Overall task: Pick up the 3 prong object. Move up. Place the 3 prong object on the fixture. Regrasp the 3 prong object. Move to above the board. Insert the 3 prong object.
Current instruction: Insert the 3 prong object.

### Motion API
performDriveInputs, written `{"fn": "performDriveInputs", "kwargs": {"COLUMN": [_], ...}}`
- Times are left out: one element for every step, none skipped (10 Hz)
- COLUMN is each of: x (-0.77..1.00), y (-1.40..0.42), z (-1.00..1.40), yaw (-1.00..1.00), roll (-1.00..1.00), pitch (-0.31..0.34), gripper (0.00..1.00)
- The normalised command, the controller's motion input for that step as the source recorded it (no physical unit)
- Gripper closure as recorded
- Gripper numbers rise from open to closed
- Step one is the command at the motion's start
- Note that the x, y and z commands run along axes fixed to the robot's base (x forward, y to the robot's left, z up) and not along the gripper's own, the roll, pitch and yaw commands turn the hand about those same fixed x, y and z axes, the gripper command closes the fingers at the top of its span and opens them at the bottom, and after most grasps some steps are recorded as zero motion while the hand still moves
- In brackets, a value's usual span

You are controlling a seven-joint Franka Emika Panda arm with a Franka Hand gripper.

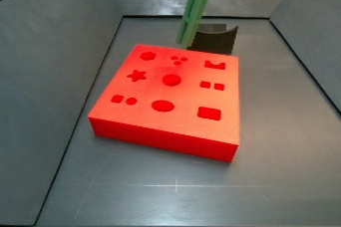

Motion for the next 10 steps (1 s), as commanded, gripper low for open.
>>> {"fn": "performDriveInputs", "kwargs": {"x": [0.0, 0.0, 0.0, 0.0, 0.0, 0.06, 0.13, 0.1, 0.06, 0.0], "y": [-0.03, 0.0, 0.0, 0.01, 0.06, 0.0, 0.0, 0.0, 0.0, 0.0], "z": [-0.2, -0.16, -0.07, -0.03, -0.07, -0.09, -0.12, -0.11, -0.12, -0.21], "yaw": [-0.09, -0.19, -0.21, -0.14, -0.07, -0.07, -0.08, -0.07, -0.04, -0.09], "roll": [0.0, 0.0, 0.0, -0.03, -0.07, -0.07, -0.07, -0.06, -0.03, 0.0], "pitch": [-0.077, -0.036, -0.019, -0.007, -0.041, -0.049, -0.059, -0.059, -0.056, -0.05], "gripper": [1.0, 1.0, 1.0, 1.0, 1.0, 1.0, 1.0, 1.0, 1.0, 1.0]}}
